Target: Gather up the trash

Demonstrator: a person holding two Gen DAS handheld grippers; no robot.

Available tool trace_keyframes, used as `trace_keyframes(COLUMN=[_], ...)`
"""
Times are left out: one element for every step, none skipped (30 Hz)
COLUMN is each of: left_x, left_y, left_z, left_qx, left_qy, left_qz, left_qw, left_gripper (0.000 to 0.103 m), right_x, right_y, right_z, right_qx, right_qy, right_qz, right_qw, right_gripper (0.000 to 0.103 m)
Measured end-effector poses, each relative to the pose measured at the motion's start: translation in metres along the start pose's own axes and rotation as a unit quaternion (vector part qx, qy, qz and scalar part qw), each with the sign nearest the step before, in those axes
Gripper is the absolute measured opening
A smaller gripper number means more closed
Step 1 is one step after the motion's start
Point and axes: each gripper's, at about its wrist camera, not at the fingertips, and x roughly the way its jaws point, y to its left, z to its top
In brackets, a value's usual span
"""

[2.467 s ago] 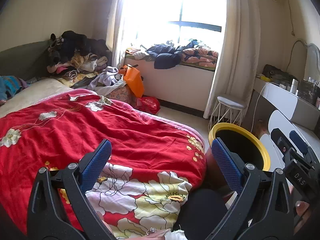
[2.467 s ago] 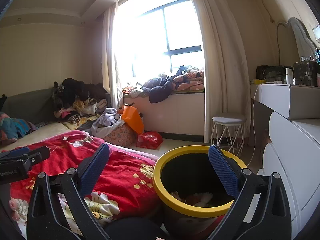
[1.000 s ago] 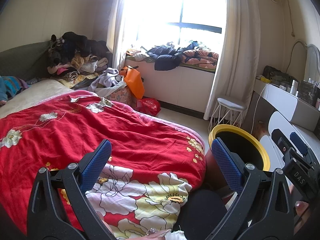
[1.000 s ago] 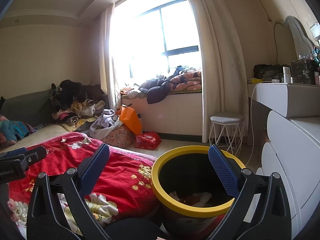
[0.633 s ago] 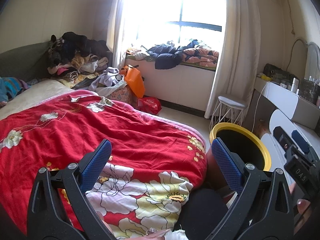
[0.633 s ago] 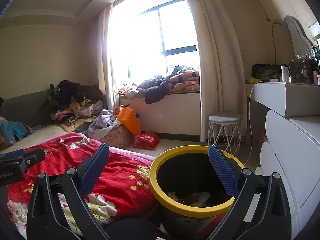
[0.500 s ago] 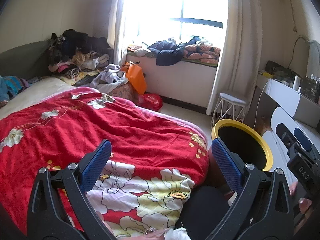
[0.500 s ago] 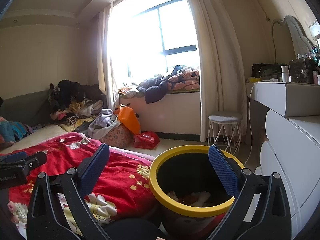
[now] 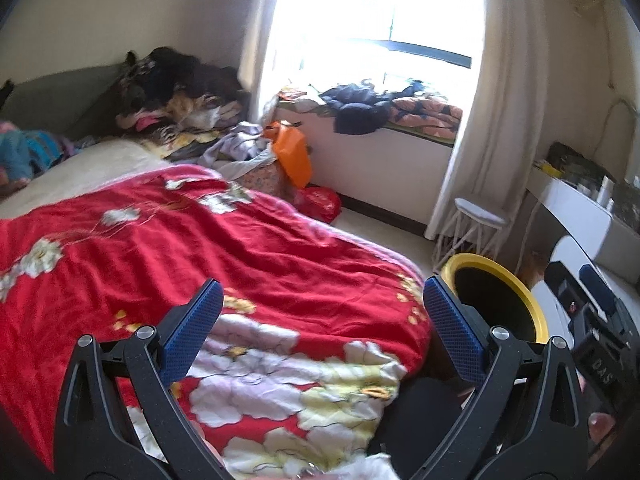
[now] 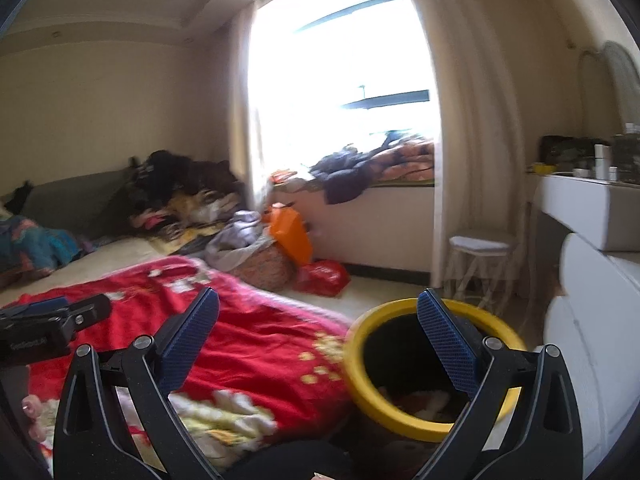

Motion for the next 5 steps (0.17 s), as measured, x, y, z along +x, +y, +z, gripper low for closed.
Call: trace_keyframes(left_x=[-0.001,-0.001,-0.001,-0.002,-0.006], left_y=[0.008,0.025,0.038,0.054,0.082], left_z=[0.001,0.003,0.004,0.005,0.004], left_qx=[-0.008,-0.023,-0.033,-0.047,-0.068], left_qy=[0.005,0.016,0.022,0.028,0.030], left_qz=[0.011,0.031,0.049,0.071,0.108], left_qw=[0.9999,0.9991,0.9980,0.9960,0.9914], left_gripper=[0.092,0.092,0.092,0.092,0.092], right_x=[0.006,0.012,0.020,0.028,0.040], right_y=[0.012,0.021,0.036,0.051,0.073], right_z=[0.004,0.007,0.011,0.014,0.018], right_qx=[-0.007,-0.014,-0.024,-0.034,-0.046], right_qy=[0.008,0.015,0.026,0.037,0.057], right_qz=[0.019,0.037,0.060,0.080,0.114], right_qw=[1.000,0.999,0.998,0.995,0.991], right_gripper=[0.097,0.097,0.097,0.097,0.097])
